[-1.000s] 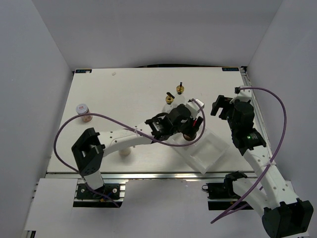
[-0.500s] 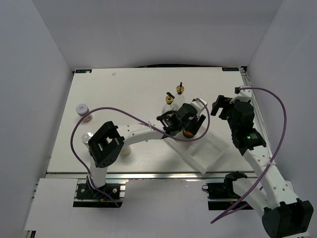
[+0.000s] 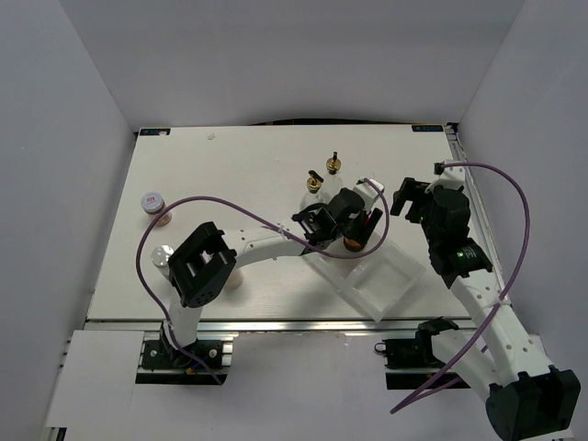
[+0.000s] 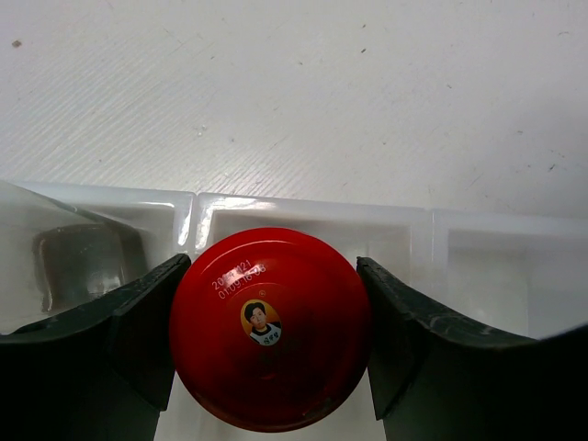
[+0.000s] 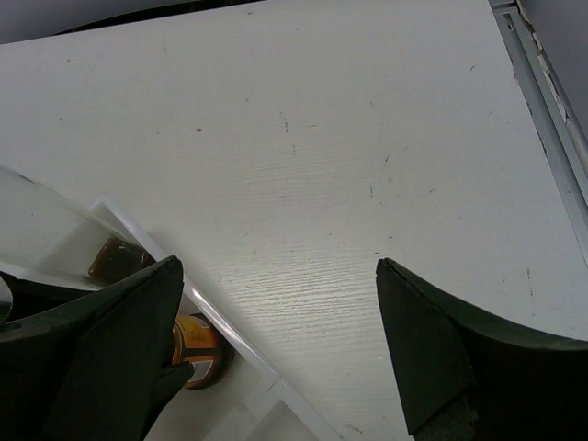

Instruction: Organize the condiment bottles

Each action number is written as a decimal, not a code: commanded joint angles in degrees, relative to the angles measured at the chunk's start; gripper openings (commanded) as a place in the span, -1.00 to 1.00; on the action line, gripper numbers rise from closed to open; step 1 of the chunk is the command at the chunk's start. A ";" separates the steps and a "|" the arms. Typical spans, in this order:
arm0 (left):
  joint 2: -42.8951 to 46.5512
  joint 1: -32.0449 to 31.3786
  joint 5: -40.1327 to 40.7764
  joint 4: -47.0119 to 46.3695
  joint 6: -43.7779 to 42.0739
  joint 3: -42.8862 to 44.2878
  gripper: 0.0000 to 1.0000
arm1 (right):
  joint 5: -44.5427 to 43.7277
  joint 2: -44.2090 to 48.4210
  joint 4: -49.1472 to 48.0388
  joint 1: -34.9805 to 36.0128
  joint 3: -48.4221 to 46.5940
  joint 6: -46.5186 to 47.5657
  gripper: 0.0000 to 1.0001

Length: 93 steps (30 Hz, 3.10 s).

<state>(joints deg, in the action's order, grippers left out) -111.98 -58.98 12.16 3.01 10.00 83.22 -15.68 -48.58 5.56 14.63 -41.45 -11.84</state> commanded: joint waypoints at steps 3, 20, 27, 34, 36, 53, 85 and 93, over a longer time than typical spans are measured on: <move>1.94 0.27 -1.00 -5.38 -0.42 2.91 -0.07 | -0.05 -0.20 -2.57 -0.22 -0.30 -0.29 0.79; 5.72 0.18 -6.18 1.73 1.95 3.18 0.96 | 1.00 -0.99 -1.78 -0.22 -1.09 -0.56 0.79; 12.57 0.10 -7.06 8.07 4.76 -0.24 0.96 | 1.27 -1.78 -1.87 -0.22 -1.44 -1.26 0.79; 23.91 -0.08 -4.08 12.19 7.93 -7.89 0.96 | 3.03 -1.87 -1.35 -0.13 -2.23 -1.09 0.79; 26.81 -0.08 -0.76 13.69 8.45 -9.39 0.97 | 3.46 -1.35 -1.08 -0.22 -2.58 -0.38 0.79; 41.67 23.45 27.80 28.09 23.29 -18.44 0.96 | 25.53 -4.65 11.91 40.59 -13.55 23.68 0.79; 53.01 50.98 30.82 28.90 35.97 -31.71 0.96 | 21.40 -62.60 -10.49 53.39 -44.15 24.76 0.79; 54.06 51.07 30.03 27.32 35.70 -33.12 0.97 | 25.26 -59.89 -11.88 53.57 -42.67 22.38 -0.25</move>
<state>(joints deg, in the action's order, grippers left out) -59.55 -8.23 42.39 31.88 45.54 50.92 7.22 -112.60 -3.11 67.90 -84.47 11.94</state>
